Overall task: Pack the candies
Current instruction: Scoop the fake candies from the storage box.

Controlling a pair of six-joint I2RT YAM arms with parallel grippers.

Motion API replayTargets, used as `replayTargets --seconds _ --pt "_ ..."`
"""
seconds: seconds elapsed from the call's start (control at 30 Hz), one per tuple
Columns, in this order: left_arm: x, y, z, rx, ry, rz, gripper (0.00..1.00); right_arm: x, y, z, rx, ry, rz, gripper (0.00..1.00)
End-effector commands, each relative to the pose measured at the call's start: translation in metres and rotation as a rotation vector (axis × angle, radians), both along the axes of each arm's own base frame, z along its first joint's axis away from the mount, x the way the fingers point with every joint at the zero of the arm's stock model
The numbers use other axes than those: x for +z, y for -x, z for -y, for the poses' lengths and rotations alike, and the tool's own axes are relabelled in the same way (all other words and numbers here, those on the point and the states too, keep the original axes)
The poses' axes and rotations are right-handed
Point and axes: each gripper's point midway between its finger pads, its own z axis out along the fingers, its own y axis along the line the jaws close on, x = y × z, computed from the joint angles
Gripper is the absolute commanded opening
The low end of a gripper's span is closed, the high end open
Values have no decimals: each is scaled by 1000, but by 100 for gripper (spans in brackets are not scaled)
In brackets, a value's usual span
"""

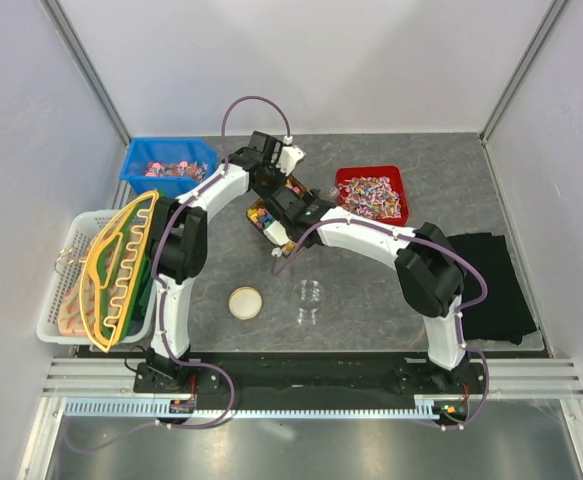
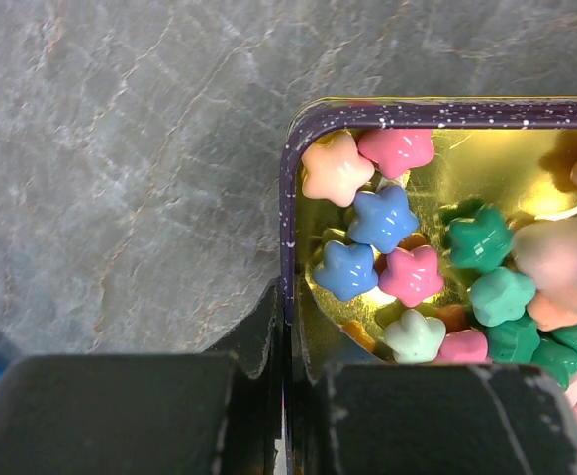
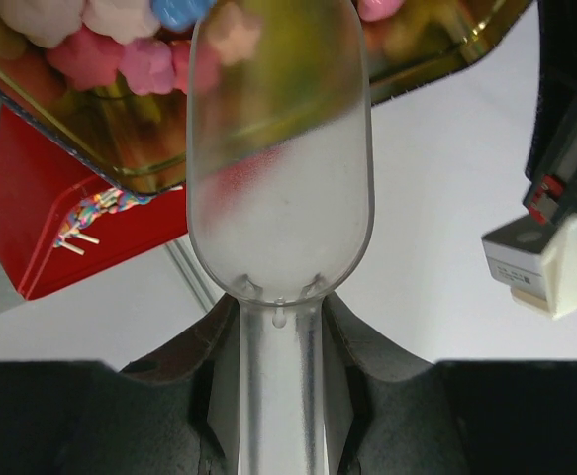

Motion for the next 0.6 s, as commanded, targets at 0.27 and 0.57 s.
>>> replayTargets --seconds 0.27,0.57 --pt "82 -11 24 -88 132 183 2 -43 17 9 24 20 -163 0" --pt "79 -5 31 -106 165 167 2 -53 38 -2 39 -66 -287 0"
